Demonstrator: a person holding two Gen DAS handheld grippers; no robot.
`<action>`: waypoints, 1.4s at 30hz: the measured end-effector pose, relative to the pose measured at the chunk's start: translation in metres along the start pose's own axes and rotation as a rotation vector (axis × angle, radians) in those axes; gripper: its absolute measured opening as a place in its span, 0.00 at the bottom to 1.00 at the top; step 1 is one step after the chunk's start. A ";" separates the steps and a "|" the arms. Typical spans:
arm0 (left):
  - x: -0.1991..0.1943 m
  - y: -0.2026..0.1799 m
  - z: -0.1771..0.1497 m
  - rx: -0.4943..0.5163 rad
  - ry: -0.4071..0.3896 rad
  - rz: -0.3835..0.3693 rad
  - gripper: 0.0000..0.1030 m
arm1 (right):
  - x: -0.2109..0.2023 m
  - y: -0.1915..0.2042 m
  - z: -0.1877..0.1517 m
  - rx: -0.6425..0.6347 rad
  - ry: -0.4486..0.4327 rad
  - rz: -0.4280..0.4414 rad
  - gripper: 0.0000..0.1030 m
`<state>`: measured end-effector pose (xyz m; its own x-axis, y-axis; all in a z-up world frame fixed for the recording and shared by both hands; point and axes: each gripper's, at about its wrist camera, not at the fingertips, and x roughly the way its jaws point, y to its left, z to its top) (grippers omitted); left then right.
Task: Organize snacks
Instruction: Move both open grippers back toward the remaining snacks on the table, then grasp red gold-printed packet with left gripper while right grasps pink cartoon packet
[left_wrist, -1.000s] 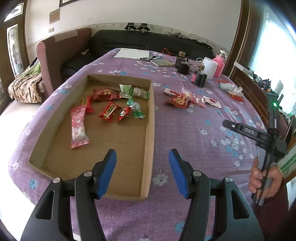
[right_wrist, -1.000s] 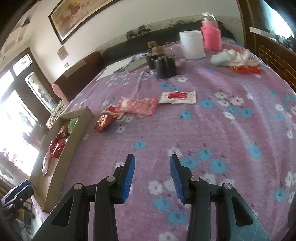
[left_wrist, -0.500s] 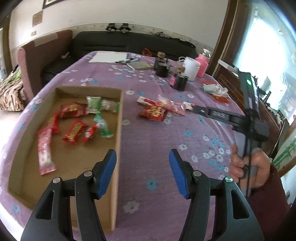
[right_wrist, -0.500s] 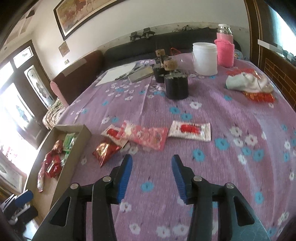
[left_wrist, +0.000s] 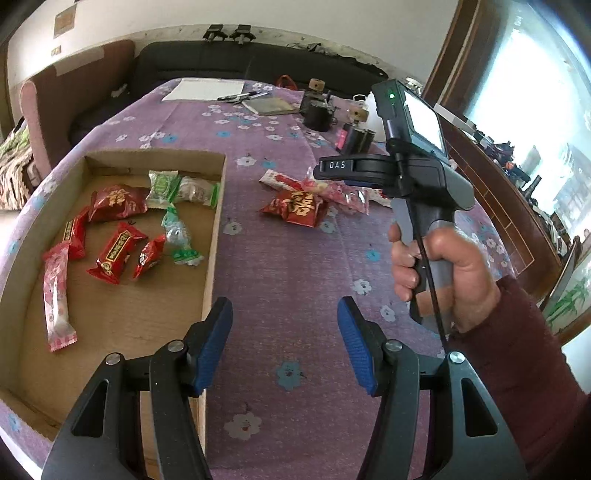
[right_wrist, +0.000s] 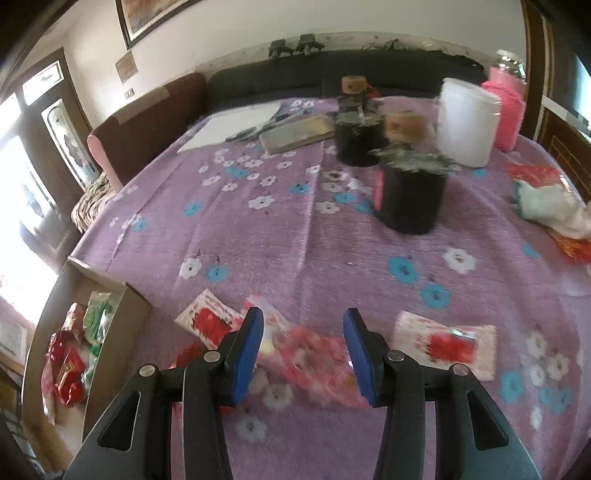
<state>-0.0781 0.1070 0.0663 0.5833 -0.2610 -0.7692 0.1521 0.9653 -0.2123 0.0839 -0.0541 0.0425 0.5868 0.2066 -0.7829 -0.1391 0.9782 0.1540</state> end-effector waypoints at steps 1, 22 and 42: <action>0.001 0.001 0.000 -0.001 0.003 0.000 0.56 | 0.004 0.001 0.000 0.002 0.004 0.002 0.46; 0.058 -0.010 0.071 -0.056 0.046 -0.033 0.56 | -0.033 -0.034 -0.055 0.065 0.038 0.080 0.46; 0.140 -0.035 0.089 0.061 0.143 0.127 0.63 | -0.026 -0.013 -0.060 -0.120 0.007 -0.059 0.47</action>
<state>0.0692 0.0369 0.0201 0.4823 -0.1315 -0.8661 0.1350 0.9880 -0.0748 0.0224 -0.0734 0.0242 0.5915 0.1483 -0.7925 -0.1995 0.9793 0.0344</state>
